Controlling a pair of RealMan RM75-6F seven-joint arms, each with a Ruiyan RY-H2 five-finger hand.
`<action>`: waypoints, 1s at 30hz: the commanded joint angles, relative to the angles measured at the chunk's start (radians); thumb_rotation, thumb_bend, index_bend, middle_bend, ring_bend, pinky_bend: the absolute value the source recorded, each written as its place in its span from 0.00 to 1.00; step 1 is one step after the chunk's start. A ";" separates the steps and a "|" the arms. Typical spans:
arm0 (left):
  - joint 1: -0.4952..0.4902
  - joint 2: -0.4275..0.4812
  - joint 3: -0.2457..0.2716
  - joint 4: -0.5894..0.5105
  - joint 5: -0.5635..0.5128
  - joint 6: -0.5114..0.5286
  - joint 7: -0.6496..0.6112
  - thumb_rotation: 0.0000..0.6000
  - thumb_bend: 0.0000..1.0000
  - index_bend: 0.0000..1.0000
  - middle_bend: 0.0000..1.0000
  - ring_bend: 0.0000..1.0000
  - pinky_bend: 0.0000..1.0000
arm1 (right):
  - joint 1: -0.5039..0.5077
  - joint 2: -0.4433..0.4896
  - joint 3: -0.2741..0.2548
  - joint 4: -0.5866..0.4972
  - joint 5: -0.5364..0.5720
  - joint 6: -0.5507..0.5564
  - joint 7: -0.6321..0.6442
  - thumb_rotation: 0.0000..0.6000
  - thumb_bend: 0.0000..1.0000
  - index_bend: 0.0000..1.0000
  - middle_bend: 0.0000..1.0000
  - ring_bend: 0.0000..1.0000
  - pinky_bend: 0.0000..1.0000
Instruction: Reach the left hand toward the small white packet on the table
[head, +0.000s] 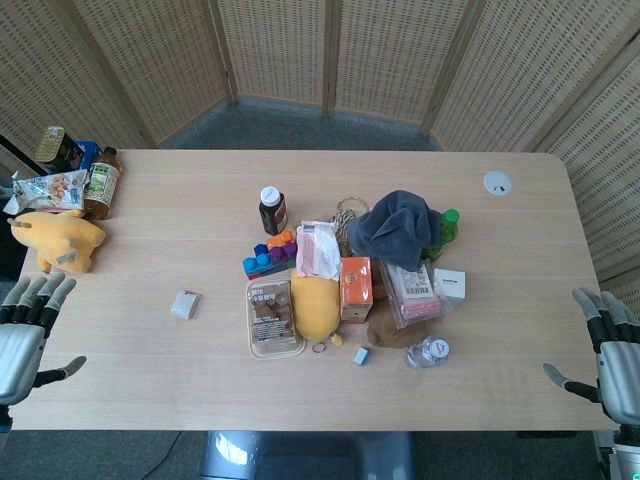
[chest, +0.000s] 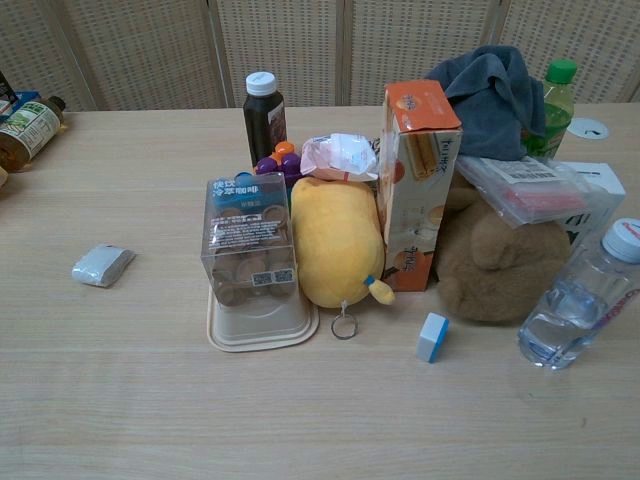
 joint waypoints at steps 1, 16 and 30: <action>0.000 -0.002 -0.001 0.003 -0.005 -0.005 0.002 1.00 0.00 0.00 0.00 0.00 0.00 | 0.001 0.000 -0.001 -0.001 0.000 -0.002 -0.001 1.00 0.00 0.00 0.00 0.00 0.00; -0.145 -0.128 -0.030 0.176 -0.102 -0.266 0.078 1.00 0.00 0.00 0.00 0.00 0.00 | 0.001 0.001 0.001 -0.004 0.004 -0.002 0.004 1.00 0.00 0.00 0.00 0.00 0.00; -0.414 -0.360 0.052 0.775 0.265 -0.401 -0.110 1.00 0.00 0.00 0.00 0.00 0.00 | -0.001 0.006 0.005 -0.006 0.003 0.005 0.012 1.00 0.00 0.00 0.00 0.00 0.00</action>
